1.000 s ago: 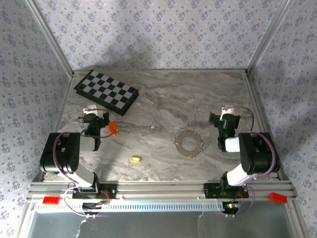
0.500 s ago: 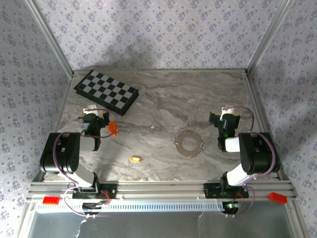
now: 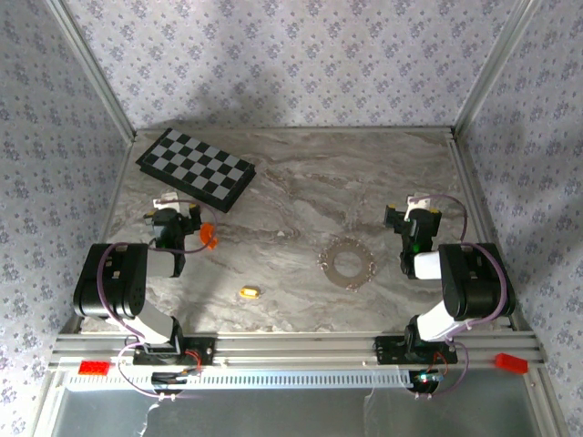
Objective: Put the keys on the keyring
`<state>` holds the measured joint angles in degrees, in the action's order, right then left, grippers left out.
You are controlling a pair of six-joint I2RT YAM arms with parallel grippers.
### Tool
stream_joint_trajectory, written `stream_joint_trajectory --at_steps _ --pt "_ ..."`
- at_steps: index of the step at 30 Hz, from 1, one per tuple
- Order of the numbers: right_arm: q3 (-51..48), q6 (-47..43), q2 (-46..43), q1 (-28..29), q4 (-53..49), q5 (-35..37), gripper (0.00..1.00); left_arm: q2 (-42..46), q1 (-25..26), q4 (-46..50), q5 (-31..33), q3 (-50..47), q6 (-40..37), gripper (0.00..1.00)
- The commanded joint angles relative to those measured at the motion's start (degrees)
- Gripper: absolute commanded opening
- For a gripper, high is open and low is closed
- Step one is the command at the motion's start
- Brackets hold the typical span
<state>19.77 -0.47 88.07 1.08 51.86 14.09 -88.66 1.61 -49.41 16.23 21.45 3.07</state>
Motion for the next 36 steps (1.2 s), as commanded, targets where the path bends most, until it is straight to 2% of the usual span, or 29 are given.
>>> stream_joint_trajectory --at_steps 1,12,16,19,25,28,31,33,36 --pt "0.6 0.7 0.1 -0.5 0.4 0.5 0.99 0.6 -0.2 -0.1 -0.6 0.9 0.5 1.0" --pt "1.0 0.6 -1.6 -0.2 -1.3 1.3 1.0 0.7 -0.2 -0.4 -0.5 0.8 0.4 1.0" --pt "1.8 -0.2 -2.2 0.2 -3.0 0.6 1.0 2.4 -0.2 3.1 -0.3 1.8 0.6 1.0" --pt "2.7 -1.4 -4.9 2.0 -6.9 2.9 1.0 3.2 -0.2 4.0 -1.1 2.0 0.3 1.0" --pt "4.6 -3.9 -11.3 5.8 -14.3 6.3 1.0 10.9 0.2 19.1 -1.1 7.2 0.2 1.0" --pt "5.9 -0.3 -17.0 6.8 -20.3 7.8 1.0 15.6 0.6 24.7 -1.4 8.3 1.2 1.0" --pt "9.8 6.4 -22.4 6.8 -32.8 8.4 1.0 18.9 2.2 33.3 -2.1 11.9 3.7 1.0" --pt "12.8 8.5 -24.8 6.8 -40.2 8.5 1.0 20.5 3.3 43.3 4.4 15.4 10.8 1.0" --pt "17.5 14.6 -27.8 6.9 -52.6 8.7 1.0 22.8 3.4 51.3 1.1 17.9 15.5 1.0"
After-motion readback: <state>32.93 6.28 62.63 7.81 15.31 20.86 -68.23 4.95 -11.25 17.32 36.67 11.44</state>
